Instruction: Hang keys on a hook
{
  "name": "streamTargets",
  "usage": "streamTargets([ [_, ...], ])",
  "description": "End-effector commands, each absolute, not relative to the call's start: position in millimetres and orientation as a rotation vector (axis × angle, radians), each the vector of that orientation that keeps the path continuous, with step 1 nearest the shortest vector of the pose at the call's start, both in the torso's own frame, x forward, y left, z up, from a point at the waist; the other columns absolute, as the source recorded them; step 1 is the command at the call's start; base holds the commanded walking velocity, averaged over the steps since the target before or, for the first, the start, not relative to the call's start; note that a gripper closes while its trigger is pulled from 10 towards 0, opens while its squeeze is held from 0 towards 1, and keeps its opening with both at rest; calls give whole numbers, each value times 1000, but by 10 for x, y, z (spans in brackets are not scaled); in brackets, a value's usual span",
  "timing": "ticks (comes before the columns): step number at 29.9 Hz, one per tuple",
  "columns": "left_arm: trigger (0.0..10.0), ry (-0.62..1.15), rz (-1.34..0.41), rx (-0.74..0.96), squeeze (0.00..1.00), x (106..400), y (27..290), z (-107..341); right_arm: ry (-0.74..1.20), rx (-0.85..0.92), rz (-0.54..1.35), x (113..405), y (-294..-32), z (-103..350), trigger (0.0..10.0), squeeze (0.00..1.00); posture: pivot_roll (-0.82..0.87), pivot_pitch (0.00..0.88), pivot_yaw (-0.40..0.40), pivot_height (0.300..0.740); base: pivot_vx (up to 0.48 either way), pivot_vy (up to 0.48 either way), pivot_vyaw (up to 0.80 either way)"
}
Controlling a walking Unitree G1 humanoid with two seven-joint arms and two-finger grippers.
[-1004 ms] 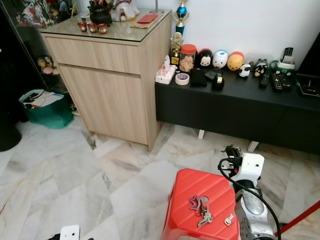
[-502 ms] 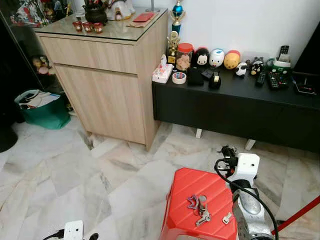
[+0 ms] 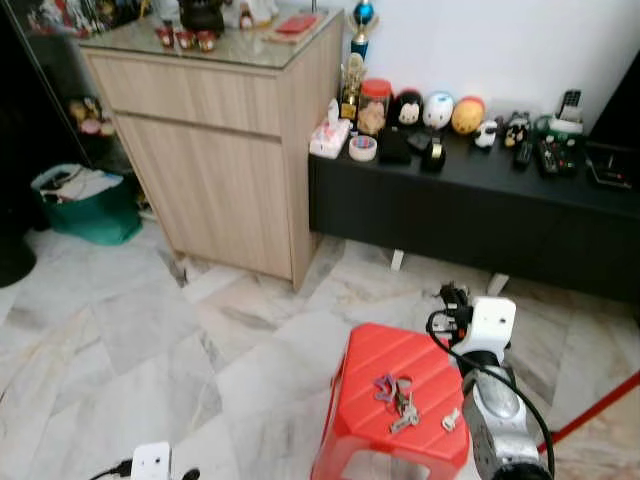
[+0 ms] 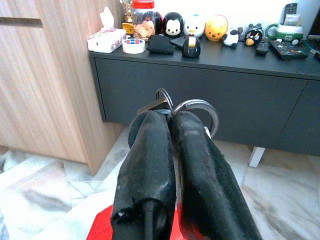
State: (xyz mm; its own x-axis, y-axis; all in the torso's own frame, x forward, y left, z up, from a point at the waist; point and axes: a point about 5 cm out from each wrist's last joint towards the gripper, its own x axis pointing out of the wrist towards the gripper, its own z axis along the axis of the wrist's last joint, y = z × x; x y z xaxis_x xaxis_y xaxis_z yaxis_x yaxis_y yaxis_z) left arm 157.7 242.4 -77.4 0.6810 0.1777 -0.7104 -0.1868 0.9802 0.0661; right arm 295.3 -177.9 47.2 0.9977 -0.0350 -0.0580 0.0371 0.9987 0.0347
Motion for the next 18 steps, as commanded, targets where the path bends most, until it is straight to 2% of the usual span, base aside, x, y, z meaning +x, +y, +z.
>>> streamTargets([
  [1,10000,833,203,-17,0,1503,2402,-819,63,31,-42,2962,-1797,474,10000,0,19,0,-21,740,-247,0,0],
  [15,10000,838,228,-30,0,1496,2421,-822,69,29,-44,2961,-1791,465,10000,0,24,0,-26,740,-245,0,0],
  [18,10000,837,235,-30,0,1502,2430,-818,73,30,-49,2967,-1792,465,10000,0,24,0,-26,740,0,0,0],
])
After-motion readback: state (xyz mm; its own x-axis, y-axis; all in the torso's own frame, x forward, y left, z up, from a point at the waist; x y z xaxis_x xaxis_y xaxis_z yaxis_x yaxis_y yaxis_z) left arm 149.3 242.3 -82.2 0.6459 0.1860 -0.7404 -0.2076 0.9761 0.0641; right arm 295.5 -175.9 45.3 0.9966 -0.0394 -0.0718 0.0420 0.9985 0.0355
